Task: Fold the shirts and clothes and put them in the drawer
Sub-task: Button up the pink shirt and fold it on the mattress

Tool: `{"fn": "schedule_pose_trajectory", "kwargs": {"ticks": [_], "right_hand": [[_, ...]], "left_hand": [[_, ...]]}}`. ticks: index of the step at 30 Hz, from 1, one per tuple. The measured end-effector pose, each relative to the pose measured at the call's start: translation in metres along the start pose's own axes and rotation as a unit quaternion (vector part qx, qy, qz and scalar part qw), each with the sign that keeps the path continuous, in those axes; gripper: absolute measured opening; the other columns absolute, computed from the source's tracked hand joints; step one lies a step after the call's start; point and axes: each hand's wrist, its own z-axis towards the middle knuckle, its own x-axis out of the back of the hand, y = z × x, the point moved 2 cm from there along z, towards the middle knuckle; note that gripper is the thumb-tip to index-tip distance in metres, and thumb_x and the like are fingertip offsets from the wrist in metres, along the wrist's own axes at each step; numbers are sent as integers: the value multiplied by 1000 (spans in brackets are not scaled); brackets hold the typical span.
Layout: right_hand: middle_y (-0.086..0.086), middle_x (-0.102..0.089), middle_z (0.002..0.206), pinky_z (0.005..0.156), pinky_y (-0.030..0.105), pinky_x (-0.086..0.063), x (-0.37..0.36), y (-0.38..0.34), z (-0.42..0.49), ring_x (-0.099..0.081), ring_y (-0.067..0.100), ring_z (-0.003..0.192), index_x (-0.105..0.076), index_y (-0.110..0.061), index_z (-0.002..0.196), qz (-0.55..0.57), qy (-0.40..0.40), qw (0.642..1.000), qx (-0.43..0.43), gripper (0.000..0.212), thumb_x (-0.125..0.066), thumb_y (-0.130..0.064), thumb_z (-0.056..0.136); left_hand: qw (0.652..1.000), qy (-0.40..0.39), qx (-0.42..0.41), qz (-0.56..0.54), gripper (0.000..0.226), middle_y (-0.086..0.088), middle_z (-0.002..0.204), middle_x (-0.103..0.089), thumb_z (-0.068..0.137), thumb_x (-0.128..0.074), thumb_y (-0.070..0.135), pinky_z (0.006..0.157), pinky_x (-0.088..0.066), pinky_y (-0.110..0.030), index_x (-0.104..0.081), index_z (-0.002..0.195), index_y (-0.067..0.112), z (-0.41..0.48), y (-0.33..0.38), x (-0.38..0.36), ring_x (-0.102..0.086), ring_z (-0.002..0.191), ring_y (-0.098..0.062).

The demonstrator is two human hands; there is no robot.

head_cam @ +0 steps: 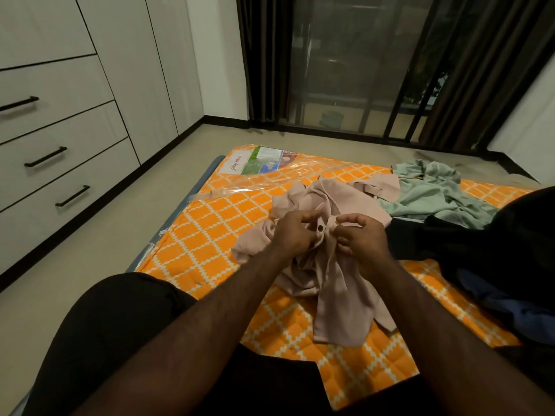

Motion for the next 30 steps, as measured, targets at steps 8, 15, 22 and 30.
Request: {"fn": "schedule_pose_trajectory", "kwargs": {"ticks": [8,15,22,30], "right_hand": [[2,-76,77,68,50,-64,3,5,0,-75,23,74,-72,-21,93,-142,50,980,128,19,-82,-10,81],[-8,-75,77,68,45,-64,2,10,6,-73,8,73,-73,-27,88,-213,63,959,173,20,-84,-15,76],[-8,-74,77,70,40,-65,5,12,8,-72,8,73,-74,-23,86,-213,57,958,183,15,-86,-17,78],[-5,-75,76,74,37,-64,5,16,10,-72,11,72,-77,-20,82,-240,22,953,183,10,-82,-11,83]], "left_hand": [[1000,5,-16,-23,28,1,94,-74,86,-77,5,74,-62,-27,-75,111,17,-4,2,-7,-71,88,-11],[1000,-6,-27,-14,19,-3,85,-75,83,-78,3,68,-64,-36,-76,98,14,-5,3,-7,-73,79,-17],[999,-17,-15,-47,16,-2,86,-77,88,-73,7,67,-59,-26,-81,101,13,-4,2,-6,-73,78,-15],[1000,-24,-15,-5,13,-6,84,-77,88,-73,6,63,-61,-29,-81,98,11,-2,-1,-2,-75,75,-21]]}}
